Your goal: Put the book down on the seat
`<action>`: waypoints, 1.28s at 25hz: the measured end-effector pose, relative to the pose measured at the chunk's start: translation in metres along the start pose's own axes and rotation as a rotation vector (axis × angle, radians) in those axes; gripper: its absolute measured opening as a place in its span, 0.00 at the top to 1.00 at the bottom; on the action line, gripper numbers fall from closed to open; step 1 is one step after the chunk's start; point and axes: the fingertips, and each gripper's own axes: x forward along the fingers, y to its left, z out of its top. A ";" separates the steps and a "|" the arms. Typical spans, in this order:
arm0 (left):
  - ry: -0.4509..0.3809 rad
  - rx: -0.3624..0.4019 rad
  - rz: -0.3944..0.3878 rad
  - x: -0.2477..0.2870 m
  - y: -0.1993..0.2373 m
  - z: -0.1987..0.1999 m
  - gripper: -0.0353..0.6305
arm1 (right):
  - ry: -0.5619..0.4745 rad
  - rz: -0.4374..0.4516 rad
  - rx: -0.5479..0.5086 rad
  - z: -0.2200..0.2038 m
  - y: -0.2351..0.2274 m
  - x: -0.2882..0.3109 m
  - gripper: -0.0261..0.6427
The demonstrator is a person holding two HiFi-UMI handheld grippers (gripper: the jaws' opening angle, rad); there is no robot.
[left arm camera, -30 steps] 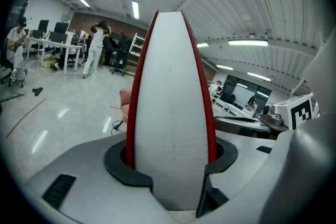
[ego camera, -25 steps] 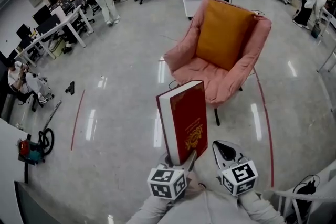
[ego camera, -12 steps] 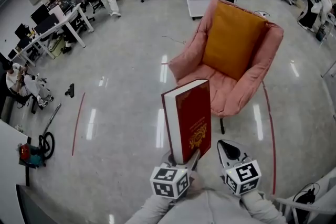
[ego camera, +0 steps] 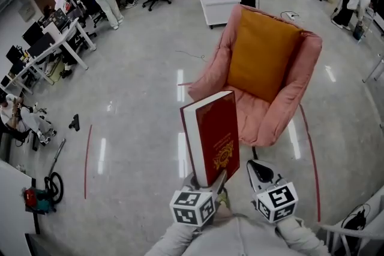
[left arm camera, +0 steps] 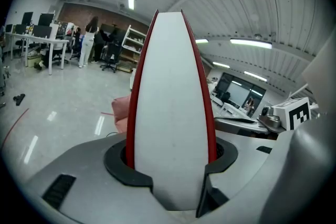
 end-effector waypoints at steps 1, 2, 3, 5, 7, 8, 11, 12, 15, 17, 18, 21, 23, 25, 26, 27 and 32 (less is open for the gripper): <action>0.002 0.002 -0.005 0.004 0.005 0.005 0.58 | 0.000 -0.008 0.003 0.003 -0.002 0.006 0.95; 0.003 0.005 -0.010 0.008 0.009 0.010 0.58 | -0.002 -0.015 0.005 0.006 -0.005 0.012 0.95; 0.003 0.009 -0.014 0.012 0.014 0.015 0.58 | -0.004 -0.022 0.007 0.009 -0.007 0.018 0.95; 0.005 0.016 -0.021 0.021 0.022 0.022 0.58 | -0.008 -0.035 0.011 0.013 -0.013 0.029 0.95; 0.010 0.021 -0.028 0.029 0.030 0.028 0.58 | -0.011 -0.045 0.015 0.016 -0.017 0.040 0.95; 0.012 0.022 -0.030 0.032 0.035 0.031 0.58 | -0.013 -0.049 0.017 0.017 -0.018 0.046 0.95; 0.017 0.016 -0.034 0.042 0.047 0.038 0.58 | -0.013 -0.056 0.022 0.020 -0.021 0.060 0.95; 0.020 0.016 -0.035 0.045 0.049 0.039 0.58 | -0.010 -0.058 0.023 0.020 -0.023 0.063 0.95; 0.033 0.015 -0.042 0.055 0.052 0.041 0.58 | 0.003 -0.069 0.030 0.018 -0.030 0.067 0.95; 0.043 0.014 -0.044 0.059 0.054 0.040 0.58 | 0.011 -0.080 0.038 0.016 -0.034 0.068 0.95; 0.048 0.012 -0.045 0.060 0.055 0.039 0.58 | 0.015 -0.086 0.044 0.016 -0.036 0.067 0.95; 0.064 0.005 -0.044 0.066 0.060 0.036 0.58 | 0.022 -0.107 0.065 0.013 -0.042 0.067 0.95; 0.078 0.000 -0.041 0.074 0.063 0.034 0.58 | 0.030 -0.116 0.077 0.009 -0.049 0.069 0.95; 0.094 -0.004 -0.040 0.084 0.063 0.031 0.58 | 0.041 -0.121 0.085 0.005 -0.059 0.071 0.95; 0.103 -0.006 -0.040 0.090 0.063 0.029 0.58 | 0.049 -0.121 0.087 0.002 -0.064 0.073 0.95; 0.112 -0.008 -0.039 0.096 0.064 0.027 0.58 | 0.056 -0.120 0.087 0.000 -0.069 0.076 0.95; 0.156 -0.011 -0.025 0.132 0.067 0.023 0.58 | 0.092 -0.093 0.090 -0.005 -0.094 0.100 0.95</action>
